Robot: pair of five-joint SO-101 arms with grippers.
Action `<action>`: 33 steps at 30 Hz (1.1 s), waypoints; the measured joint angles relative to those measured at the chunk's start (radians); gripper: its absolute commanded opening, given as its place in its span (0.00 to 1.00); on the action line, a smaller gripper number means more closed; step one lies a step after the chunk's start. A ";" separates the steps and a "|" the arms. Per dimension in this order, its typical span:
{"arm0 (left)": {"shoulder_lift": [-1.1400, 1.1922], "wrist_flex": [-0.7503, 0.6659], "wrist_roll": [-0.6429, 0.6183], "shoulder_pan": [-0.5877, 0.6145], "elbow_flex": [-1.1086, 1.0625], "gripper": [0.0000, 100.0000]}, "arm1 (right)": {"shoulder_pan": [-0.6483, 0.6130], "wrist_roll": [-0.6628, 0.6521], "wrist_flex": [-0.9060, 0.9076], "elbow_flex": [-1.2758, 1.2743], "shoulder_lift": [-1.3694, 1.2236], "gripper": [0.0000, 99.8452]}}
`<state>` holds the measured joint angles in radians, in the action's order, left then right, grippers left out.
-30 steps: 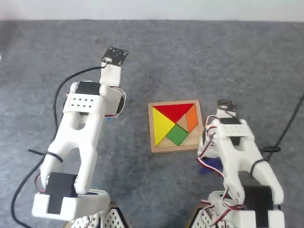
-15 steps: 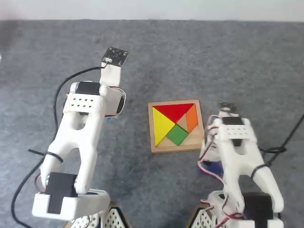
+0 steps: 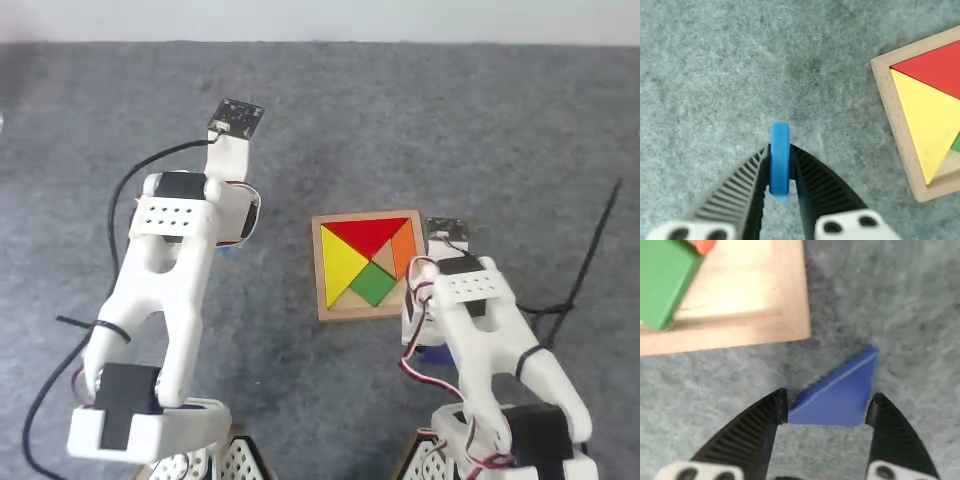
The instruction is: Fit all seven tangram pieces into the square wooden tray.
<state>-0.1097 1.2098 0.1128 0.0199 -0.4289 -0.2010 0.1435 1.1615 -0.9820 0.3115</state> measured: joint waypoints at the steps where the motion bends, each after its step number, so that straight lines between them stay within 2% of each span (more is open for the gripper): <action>1: 0.000 0.000 0.000 0.000 0.000 0.01 | 0.015 -0.048 0.017 0.000 0.003 0.27; 8: 0.000 0.000 0.000 -0.002 -0.012 0.01 | 0.058 -0.454 0.183 0.023 0.084 0.27; 15: 0.000 0.000 0.000 0.000 -0.012 0.01 | 0.060 -0.703 0.305 0.017 0.255 0.27; 22: 0.000 0.000 0.000 0.000 -0.020 0.01 | 0.123 -0.901 0.241 -0.094 0.282 0.27; 26: 0.000 0.000 0.000 -0.002 -0.020 0.01 | 0.118 -0.956 0.150 -0.146 0.282 0.27; 33: 0.000 0.000 0.000 -0.002 -0.020 0.01 | 0.120 -0.930 -0.046 -0.189 0.282 0.27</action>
<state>-0.1097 1.2098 0.1128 0.0184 -0.4488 -0.0813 -0.7864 1.1155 -1.1707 0.5938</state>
